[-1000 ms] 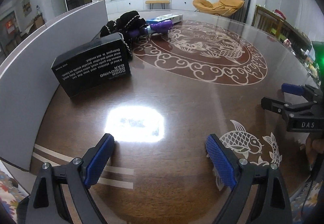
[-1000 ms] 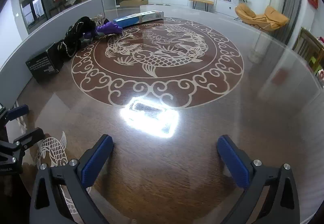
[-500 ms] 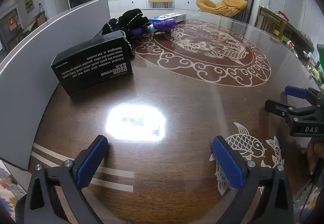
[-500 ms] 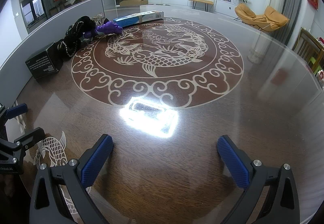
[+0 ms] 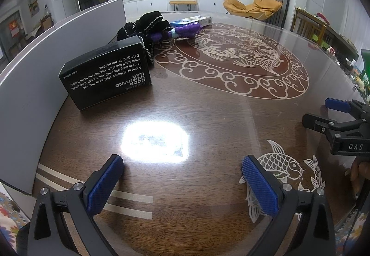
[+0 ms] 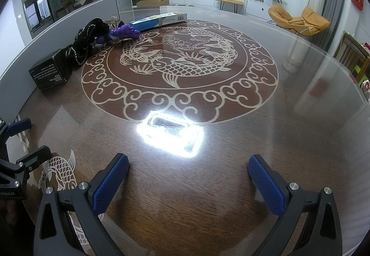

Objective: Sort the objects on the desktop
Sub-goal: 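Return both open tools over the table toward the remaining objects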

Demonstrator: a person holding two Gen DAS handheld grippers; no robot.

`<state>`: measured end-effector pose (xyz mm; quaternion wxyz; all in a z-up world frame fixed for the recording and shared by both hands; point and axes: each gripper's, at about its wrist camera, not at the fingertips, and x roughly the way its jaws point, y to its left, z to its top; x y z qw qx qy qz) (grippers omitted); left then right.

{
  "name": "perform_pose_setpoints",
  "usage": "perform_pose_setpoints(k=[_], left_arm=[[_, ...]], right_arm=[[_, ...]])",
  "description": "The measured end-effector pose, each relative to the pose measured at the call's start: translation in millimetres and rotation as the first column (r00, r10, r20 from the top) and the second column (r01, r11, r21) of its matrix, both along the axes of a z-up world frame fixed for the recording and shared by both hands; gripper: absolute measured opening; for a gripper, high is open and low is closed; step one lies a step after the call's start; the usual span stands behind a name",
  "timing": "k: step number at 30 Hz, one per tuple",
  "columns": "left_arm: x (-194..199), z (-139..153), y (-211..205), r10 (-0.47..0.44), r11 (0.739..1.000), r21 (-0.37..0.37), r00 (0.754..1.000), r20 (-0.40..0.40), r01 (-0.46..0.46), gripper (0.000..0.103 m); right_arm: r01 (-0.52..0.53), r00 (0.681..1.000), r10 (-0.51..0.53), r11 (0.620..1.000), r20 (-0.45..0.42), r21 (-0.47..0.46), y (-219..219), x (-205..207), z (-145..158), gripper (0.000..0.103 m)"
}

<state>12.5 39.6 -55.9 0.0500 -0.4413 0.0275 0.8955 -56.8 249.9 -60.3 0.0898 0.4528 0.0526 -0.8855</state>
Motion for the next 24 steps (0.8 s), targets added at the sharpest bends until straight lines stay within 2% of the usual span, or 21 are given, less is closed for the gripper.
perform_pose_setpoints(k=[24], left_arm=[[2.8, 1.5, -3.1, -0.017, 1.0, 0.002, 1.0, -0.001, 0.017, 0.103]], right_arm=[[0.0, 1.0, 0.0, 1.0, 0.0, 0.001, -0.2, -0.1, 0.0, 0.103]])
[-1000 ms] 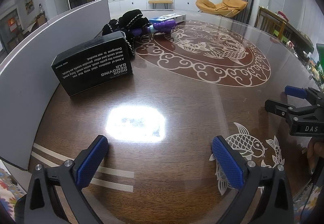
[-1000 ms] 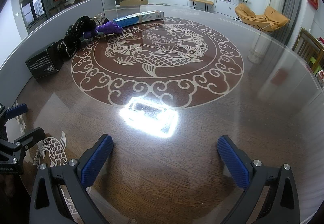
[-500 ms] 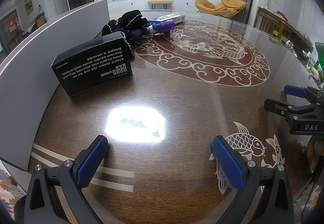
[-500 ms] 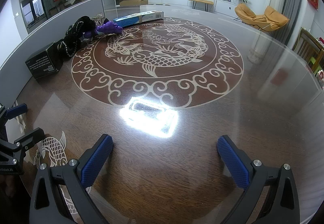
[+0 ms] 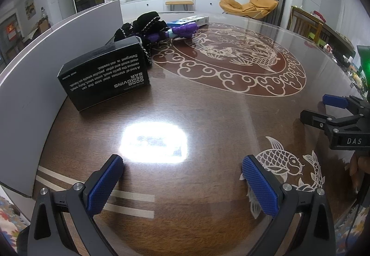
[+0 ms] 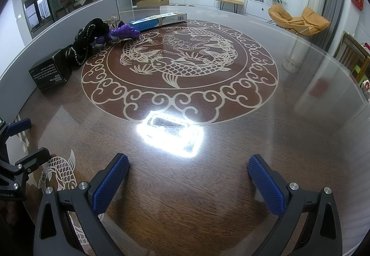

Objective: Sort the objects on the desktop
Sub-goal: 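Return both open tools over the table toward the remaining objects, then grasp the black odor removing bar box with the right gripper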

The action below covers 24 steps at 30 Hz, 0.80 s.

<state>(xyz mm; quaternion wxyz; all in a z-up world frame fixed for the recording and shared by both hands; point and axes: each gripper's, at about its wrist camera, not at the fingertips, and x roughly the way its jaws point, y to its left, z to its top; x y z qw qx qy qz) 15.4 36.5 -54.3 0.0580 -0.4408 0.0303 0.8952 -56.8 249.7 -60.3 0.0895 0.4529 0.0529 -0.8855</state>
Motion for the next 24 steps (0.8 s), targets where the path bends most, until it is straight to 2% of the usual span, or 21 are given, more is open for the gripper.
perform_pose_setpoints(k=[19, 22, 24], left_arm=[[9, 0, -70, 0.114, 0.993, -0.002, 0.993, 0.036, -0.114, 0.103], [12, -1, -75, 0.12, 0.993, -0.002, 0.992, 0.031, -0.12, 0.103], [13, -1, -75, 0.121, 0.993, -0.002, 0.992, 0.027, -0.12, 0.103]], right_arm=[[0.005, 1.0, -0.005, 1.0, 0.009, -0.001, -2, -2, 0, 0.103], [-0.111, 0.993, 0.113, 0.99, 0.024, -0.089, -25, -9, 6, 0.103], [-0.224, 0.974, 0.225, 0.969, -0.001, -0.1, -63, -21, 19, 0.103]])
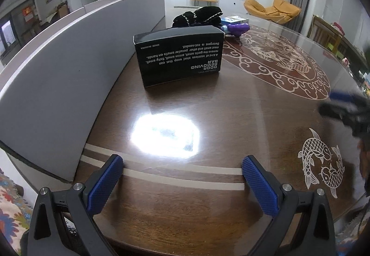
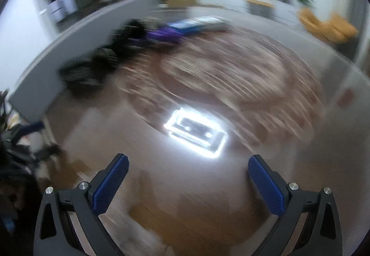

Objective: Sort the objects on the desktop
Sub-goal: 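Grasp the black odor removing bar box with the right gripper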

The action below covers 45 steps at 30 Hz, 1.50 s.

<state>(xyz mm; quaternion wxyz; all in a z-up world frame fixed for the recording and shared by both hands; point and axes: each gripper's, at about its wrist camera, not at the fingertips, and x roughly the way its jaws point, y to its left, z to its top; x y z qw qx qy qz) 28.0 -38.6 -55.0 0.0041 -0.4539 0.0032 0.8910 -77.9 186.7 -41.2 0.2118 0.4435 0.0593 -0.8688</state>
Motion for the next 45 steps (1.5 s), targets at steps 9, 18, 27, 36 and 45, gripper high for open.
perform_pose_setpoints(k=[9, 18, 27, 36, 45], left_arm=[[-1, 0, 2, 0.024, 1.0, -0.001, 1.0, -0.008, -0.024, 0.103], [-2, 1, -1, 0.014, 1.0, 0.0, 1.0, 0.0, -0.014, 0.103], [-9, 1, 1, 0.024, 1.0, 0.001, 1.0, -0.002, -0.024, 0.103], [-12, -3, 4, 0.06, 0.998, 0.003, 0.998, -0.017, -0.06, 0.103], [-6, -2, 9, 0.014, 1.0, -0.006, 1.0, -0.005, -0.014, 0.103]], right_arm=[[-0.533, 0.83, 0.545, 0.837, -0.117, 0.12, -189, -59, 48, 0.103], [-0.594, 0.802, 0.58, 0.799, 0.143, 0.094, -204, -71, 20, 0.034], [-0.005, 0.918, 0.122, 0.955, 0.378, -0.296, 1, -73, -14, 0.077], [-0.076, 0.967, 0.114, 0.983, 0.228, -0.17, -5, -51, 2, 0.092], [-0.08, 0.995, 0.074, 0.992, 0.068, 0.093, -54, -34, -15, 0.06]])
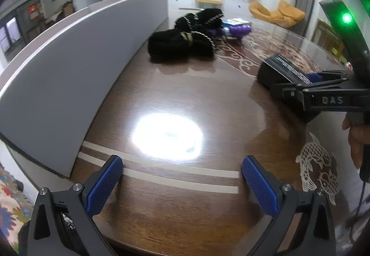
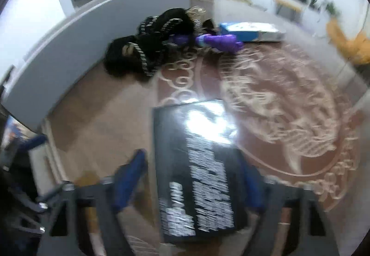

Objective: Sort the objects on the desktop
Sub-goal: 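Grasp the black odor removing bar box with the right gripper, then grasp the black knitted gloves with the left gripper while the right gripper holds the box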

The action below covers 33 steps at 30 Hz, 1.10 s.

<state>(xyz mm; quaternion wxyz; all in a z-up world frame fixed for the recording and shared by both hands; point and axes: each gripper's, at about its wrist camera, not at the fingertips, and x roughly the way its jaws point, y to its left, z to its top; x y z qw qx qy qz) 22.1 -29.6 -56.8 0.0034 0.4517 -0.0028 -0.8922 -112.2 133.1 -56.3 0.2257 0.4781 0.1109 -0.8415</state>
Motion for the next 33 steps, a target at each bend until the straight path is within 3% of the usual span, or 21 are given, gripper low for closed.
perform_pose_setpoints(k=[3, 5, 10, 12, 14, 16, 19, 20, 23, 26, 29, 32, 33], left_arm=[[-17, 12, 9, -0.054, 0.998, -0.046, 0.998, -0.04, 0.052, 0.103], [-45, 25, 16, -0.109, 0.989, -0.109, 0.991, -0.072, 0.101, 0.103], [-128, 36, 12, -0.167, 0.973, -0.182, 0.98, -0.112, 0.145, 0.103], [-156, 33, 10, -0.198, 0.966, -0.187, 0.976, -0.095, 0.178, 0.102], [-177, 17, 16, -0.24, 0.954, -0.187, 0.971, -0.009, 0.234, 0.102], [-179, 7, 21, -0.28, 0.947, -0.152, 0.959, 0.045, 0.284, 0.102], [-153, 14, 21, -0.361, 0.932, -0.026, 0.932, 0.021, 0.361, 0.092], [-139, 19, 20, -0.388, 0.922, 0.007, 0.921, 0.016, 0.388, 0.082], [-117, 27, 20, -0.411, 0.91, 0.069, 0.911, 0.014, 0.409, 0.08], [-108, 33, 24, -0.394, 0.919, 0.019, 0.919, -0.001, 0.394, 0.085], [-118, 32, 36, -0.36, 0.928, -0.112, 0.933, -0.032, 0.354, 0.095], [-138, 26, 44, -0.336, 0.928, -0.177, 0.942, -0.015, 0.329, 0.095], [-144, 23, 45, -0.344, 0.927, -0.158, 0.939, 0.005, 0.34, 0.082]], right_arm=[[0.029, 1.0, -0.029, 1.0, -0.009, -0.011, 22, 9, -1, 0.06], [0.03, 0.999, -0.03, 1.0, -0.027, -0.003, 38, 20, -2, 0.06], [0.046, 0.998, -0.047, 0.999, -0.039, -0.016, 56, 37, -2, 0.06], [0.063, 0.997, -0.065, 0.997, -0.048, -0.033, 62, 44, -2, 0.06], [0.073, 0.995, -0.075, 0.997, -0.069, -0.038, 65, 51, -4, 0.06], [0.072, 0.993, -0.075, 0.997, -0.093, -0.029, 65, 58, -4, 0.06], [0.064, 0.991, -0.067, 0.997, -0.112, -0.032, 67, 64, -5, 0.06], [0.061, 0.992, -0.065, 0.998, -0.112, -0.034, 70, 66, -5, 0.06], [0.043, 0.993, -0.046, 0.999, -0.109, -0.031, 75, 68, -5, 0.06], [0.026, 0.994, -0.028, 0.999, -0.101, -0.026, 76, 67, -5, 0.061], [0.014, 0.998, -0.015, 1.0, -0.062, -0.016, 72, 62, -3, 0.073], [0.024, 0.999, -0.024, 1.0, -0.033, -0.001, 68, 58, -3, 0.077], [0.025, 0.999, -0.025, 1.0, -0.029, 0.001, 68, 58, -3, 0.076]])
